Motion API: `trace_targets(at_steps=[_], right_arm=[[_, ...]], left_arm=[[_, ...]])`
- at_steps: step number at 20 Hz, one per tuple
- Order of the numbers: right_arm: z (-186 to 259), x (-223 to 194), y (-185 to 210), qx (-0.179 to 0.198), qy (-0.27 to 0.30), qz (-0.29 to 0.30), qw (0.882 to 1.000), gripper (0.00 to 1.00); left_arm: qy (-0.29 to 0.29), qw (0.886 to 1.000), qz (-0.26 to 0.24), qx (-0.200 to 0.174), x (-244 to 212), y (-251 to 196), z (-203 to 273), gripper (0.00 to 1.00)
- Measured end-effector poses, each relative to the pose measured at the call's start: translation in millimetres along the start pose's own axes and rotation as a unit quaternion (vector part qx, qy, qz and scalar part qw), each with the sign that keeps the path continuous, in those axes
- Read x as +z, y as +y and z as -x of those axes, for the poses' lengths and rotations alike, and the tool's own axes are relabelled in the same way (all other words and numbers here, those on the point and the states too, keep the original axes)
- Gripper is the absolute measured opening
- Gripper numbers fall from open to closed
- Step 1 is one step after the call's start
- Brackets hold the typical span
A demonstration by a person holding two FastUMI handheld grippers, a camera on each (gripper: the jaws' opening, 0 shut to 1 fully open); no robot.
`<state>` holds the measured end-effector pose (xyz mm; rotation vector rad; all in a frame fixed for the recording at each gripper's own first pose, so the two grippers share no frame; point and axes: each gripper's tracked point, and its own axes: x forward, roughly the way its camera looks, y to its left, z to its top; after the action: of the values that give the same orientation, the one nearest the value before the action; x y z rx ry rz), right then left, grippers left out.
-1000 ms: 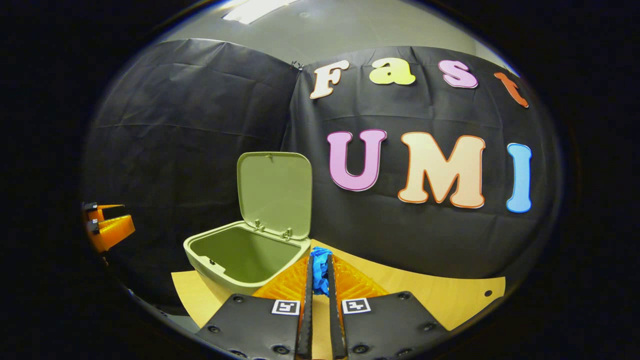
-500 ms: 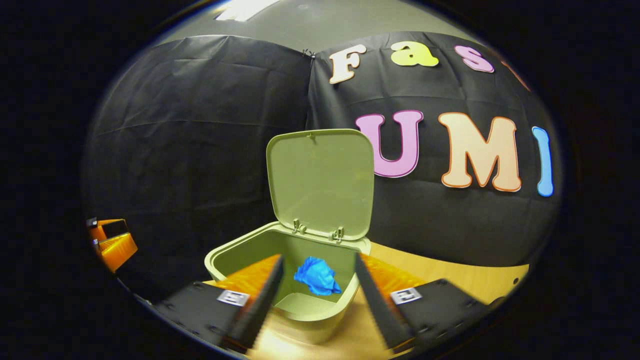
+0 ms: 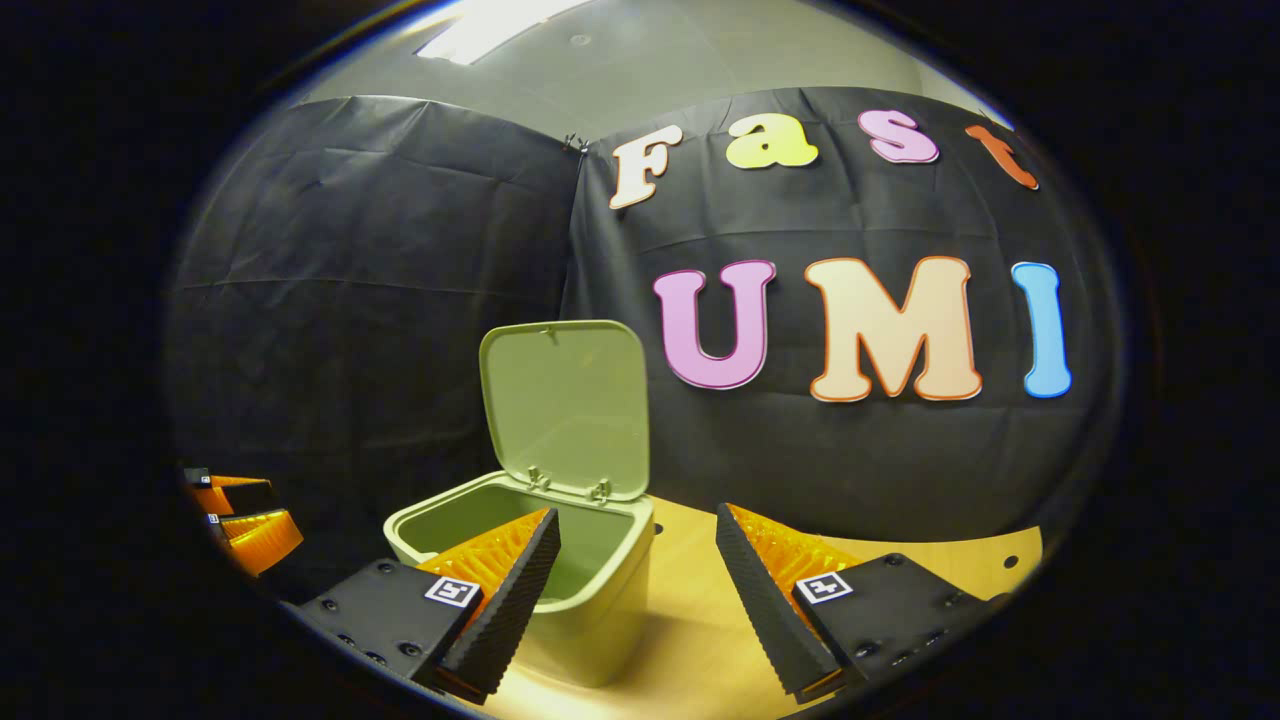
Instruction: Press the lid of the desktop garbage bin to open it, pick up the crumpled paper on the desktop and throw it into the bin, then pick up the pop can on the desktop and drop it into the bin, and finally close the garbage bin lid.
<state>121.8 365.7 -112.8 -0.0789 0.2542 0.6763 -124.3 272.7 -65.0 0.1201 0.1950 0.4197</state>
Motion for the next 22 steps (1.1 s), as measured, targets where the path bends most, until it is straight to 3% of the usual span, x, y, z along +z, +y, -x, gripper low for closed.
trace_targets(at_steps=[11,22], right_arm=[[92,-1,-119,-0.109,-0.014,0.021,0.994,0.98],[179,-35,-203,-0.201,0.015,0.008,0.979,0.98]], left_arm=[[0.007,0.991,0.016,-0.134,-4,-131,-5,0.76],[0.068,0.966,0.03,-0.247,-50,-244,9,0.75]])
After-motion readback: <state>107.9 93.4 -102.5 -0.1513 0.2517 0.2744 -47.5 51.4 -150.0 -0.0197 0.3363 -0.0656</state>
